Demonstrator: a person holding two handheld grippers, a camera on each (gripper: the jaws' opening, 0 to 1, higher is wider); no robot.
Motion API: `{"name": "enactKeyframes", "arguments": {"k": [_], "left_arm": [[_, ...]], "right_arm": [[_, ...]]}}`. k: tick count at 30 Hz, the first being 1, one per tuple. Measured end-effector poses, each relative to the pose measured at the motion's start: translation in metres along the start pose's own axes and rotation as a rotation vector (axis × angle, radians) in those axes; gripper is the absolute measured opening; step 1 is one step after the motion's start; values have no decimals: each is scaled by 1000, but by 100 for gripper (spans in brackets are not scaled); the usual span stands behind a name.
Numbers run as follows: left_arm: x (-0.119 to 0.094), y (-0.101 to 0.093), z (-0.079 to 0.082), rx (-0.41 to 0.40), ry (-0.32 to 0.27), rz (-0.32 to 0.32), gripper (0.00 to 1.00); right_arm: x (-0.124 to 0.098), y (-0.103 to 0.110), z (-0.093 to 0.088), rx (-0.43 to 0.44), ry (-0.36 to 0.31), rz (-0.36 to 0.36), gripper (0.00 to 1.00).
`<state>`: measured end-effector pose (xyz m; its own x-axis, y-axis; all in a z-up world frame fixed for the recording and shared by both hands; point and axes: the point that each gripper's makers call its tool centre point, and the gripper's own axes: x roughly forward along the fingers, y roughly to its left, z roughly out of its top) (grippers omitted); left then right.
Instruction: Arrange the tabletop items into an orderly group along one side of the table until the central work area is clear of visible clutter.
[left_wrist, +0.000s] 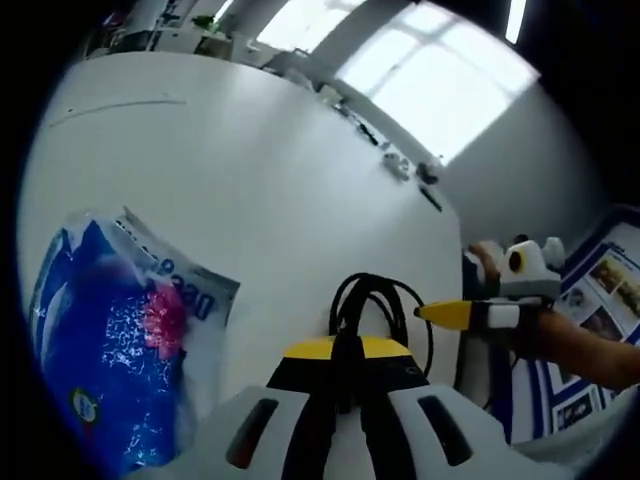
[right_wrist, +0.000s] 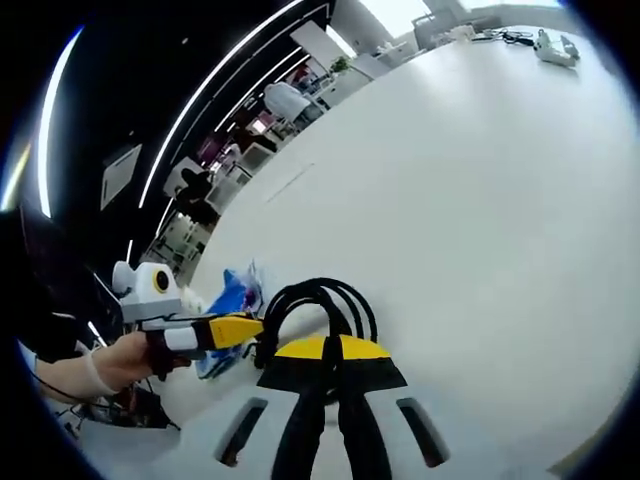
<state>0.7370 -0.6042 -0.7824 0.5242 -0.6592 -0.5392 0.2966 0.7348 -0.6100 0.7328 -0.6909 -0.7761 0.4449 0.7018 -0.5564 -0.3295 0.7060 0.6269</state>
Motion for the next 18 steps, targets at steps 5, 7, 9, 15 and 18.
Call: {"name": "enactKeyframes", "arguments": {"k": [5,7,9,15,18], "left_arm": [[1,3,0,-9,4,2,2],[2,4,0,-12,5,3,2],[4,4,0,-14,5,3,2],[6,6,0,-19,8,4,2],[8,7,-1,-22,10,7,2]], "right_arm": [[2,-3,1,3,5,-3,0],[3,-4,1,3,6,-4,0],[3,-5,0,10,9,-5,0],[5,-10,0,10,13,-15,0],[5,-11,-1,10,16,-18,0]]}}
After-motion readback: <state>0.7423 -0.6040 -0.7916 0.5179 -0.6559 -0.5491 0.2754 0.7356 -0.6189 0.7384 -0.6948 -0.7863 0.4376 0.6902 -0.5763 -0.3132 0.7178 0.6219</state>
